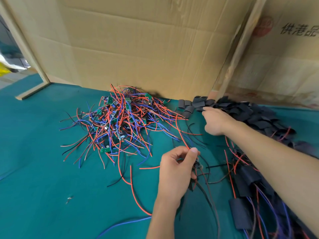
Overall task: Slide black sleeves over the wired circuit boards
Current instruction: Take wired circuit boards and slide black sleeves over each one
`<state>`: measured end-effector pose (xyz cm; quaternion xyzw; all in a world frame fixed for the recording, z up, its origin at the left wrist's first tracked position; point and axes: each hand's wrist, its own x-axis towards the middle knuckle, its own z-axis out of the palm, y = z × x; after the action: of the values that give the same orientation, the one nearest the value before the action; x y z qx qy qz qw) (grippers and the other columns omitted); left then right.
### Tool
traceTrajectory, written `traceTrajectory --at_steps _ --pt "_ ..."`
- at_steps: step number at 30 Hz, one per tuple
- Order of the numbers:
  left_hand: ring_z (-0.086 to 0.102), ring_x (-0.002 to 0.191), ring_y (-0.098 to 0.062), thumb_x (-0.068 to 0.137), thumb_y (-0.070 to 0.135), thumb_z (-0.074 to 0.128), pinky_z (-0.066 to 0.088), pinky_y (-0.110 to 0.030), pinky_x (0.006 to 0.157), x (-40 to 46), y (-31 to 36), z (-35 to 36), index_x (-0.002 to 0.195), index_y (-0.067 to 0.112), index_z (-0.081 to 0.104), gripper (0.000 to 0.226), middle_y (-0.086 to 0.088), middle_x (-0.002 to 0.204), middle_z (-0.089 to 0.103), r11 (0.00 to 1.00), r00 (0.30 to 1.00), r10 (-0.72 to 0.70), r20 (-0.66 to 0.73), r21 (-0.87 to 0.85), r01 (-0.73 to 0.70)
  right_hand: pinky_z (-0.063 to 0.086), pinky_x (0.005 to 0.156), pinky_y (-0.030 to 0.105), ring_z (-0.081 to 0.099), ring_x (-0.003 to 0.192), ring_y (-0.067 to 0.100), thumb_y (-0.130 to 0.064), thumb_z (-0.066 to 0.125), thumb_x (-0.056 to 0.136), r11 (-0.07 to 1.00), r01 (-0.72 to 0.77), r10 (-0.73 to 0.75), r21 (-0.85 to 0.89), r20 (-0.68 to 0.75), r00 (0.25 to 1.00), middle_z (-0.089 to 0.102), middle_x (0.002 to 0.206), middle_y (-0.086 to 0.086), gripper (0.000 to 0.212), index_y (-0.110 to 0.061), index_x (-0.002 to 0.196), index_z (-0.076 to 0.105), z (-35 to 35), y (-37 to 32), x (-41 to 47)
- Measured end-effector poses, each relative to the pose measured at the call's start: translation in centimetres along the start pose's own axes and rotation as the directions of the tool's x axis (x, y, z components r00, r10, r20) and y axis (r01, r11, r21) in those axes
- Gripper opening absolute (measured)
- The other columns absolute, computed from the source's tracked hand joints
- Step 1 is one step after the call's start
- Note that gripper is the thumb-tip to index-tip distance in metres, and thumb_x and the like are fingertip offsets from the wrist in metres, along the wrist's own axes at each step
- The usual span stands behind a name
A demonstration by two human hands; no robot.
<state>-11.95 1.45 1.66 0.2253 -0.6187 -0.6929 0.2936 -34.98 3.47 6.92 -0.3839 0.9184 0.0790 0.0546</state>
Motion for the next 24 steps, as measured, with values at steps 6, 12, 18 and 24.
traceTrajectory --at_steps 6,12,18,24 --pt "0.049 0.043 -0.01 0.097 0.01 0.064 0.04 -0.019 0.043 -0.1 0.3 0.1 0.094 0.006 0.07 0.008 0.001 0.067 0.063 0.996 1.0 -0.029 -0.013 -0.087 0.028 0.052 0.088 0.041 0.06 0.106 0.041 -0.009 0.057 0.085 0.904 -0.051 0.179 0.425 -0.267 0.947 0.065 0.109 0.021 0.025 -0.001 0.106 0.069 -2.5 1.0 -2.0" --pt "0.045 0.041 -0.005 0.096 0.004 0.062 0.038 -0.017 0.04 -0.2 0.5 0.2 0.106 0.01 0.066 0.012 -0.003 0.072 0.068 0.988 0.999 -0.053 -0.011 -0.147 0.051 0.051 0.097 0.045 0.057 0.11 0.041 -0.015 0.059 0.085 0.901 -0.052 0.191 0.43 -0.286 0.939 0.069 0.111 0.018 0.027 -0.006 0.105 0.074 -2.6 0.8 -4.5" --pt "0.042 0.048 -0.013 0.094 0.006 0.064 0.039 -0.018 0.039 0.0 0.3 0.2 0.103 0.019 0.064 0.016 -0.019 0.091 0.068 0.99 0.996 -0.039 -0.082 -0.138 0.027 0.055 0.07 0.029 0.07 0.085 0.018 -0.016 0.062 0.083 0.807 0.134 0.202 0.575 -0.482 0.852 0.076 0.085 0.007 0.018 -0.013 0.088 0.079 -2.6 0.1 -8.5" --pt "0.043 0.053 -0.018 0.097 0.007 0.061 0.031 -0.02 0.042 0.0 0.4 0.3 0.095 0.018 0.066 0.013 0.003 0.071 0.068 0.972 0.996 -0.055 -0.076 -0.23 0.036 0.056 0.07 0.029 0.069 0.069 0.004 -0.024 0.077 0.081 0.473 0.266 0.044 0.84 -0.324 0.945 0.077 0.075 -0.01 0.008 -0.028 0.077 0.082 -0.5 -3.5 -15.0"
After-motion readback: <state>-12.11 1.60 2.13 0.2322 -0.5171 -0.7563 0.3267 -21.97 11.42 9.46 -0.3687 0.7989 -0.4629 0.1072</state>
